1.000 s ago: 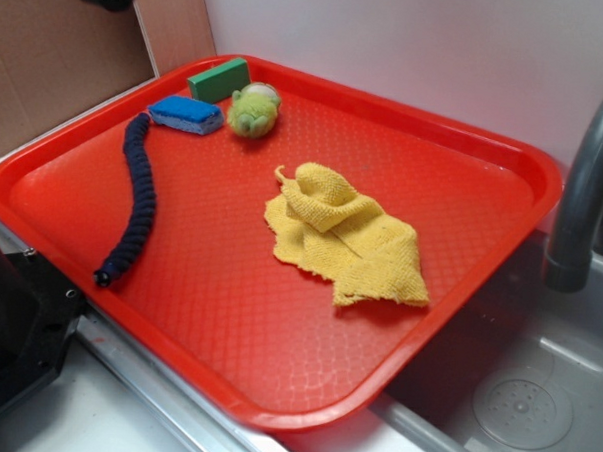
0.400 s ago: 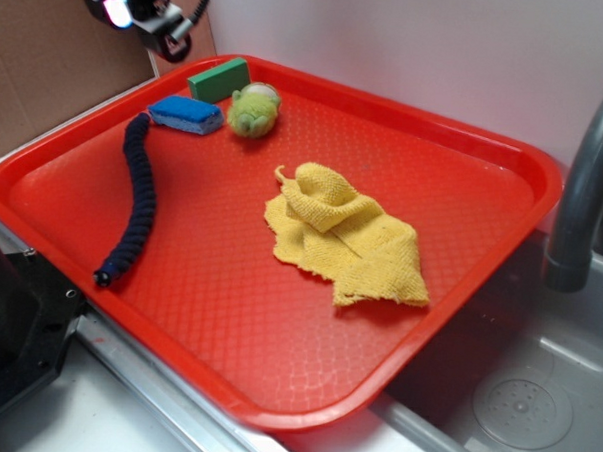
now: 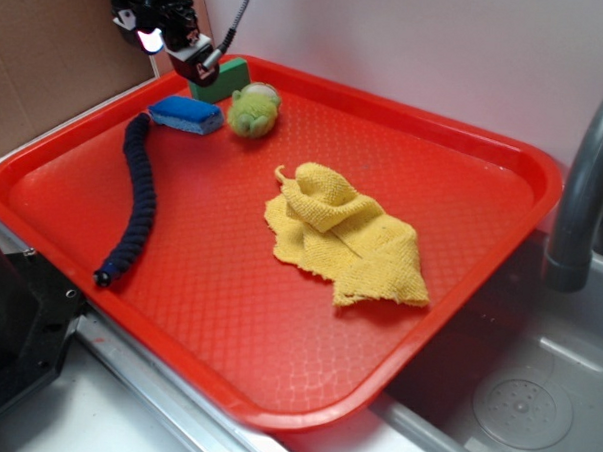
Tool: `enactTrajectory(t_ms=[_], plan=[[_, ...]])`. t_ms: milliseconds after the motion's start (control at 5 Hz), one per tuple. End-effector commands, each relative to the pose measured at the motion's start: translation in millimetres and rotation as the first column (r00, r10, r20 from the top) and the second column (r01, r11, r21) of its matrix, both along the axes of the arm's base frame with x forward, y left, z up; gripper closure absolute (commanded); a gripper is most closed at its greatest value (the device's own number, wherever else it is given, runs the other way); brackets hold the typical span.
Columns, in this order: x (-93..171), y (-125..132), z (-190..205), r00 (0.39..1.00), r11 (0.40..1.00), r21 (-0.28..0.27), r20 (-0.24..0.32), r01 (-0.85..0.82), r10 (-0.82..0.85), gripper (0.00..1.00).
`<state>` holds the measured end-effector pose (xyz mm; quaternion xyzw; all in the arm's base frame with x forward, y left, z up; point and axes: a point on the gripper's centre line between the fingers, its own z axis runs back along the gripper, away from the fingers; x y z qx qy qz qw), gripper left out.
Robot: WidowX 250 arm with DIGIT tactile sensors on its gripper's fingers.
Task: Grab the green block.
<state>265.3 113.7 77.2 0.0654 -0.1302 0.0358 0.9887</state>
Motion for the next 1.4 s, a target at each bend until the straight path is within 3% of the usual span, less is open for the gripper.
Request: enactTrajectory(t_ms=[0,200,400,600,1000,1200], plan=[[38.3,36.8,-8.8,0.999,1.000,-0.001,0.042,-0.024,0.024,0.00],[51.7,37.2,-25.4,0.999,0.998,0.046,0.000,-0.035,0.035,0.00],[52.7,35.9,-28.3,1.000,0.999,0.041,-0.011,-0.018,0.019,0.00],[55.7,34.5,-34.4,0.999,0.999,0.053,-0.051,-0.011,0.014,1.00],[55.6,32.7,-34.9,0.997,0.999,0.044,-0.080,-0.001,0.004,1.00],[46.4,21.1,-11.4,0.986,0.995,0.046,-0.140,-0.087,0.093,1.00]])
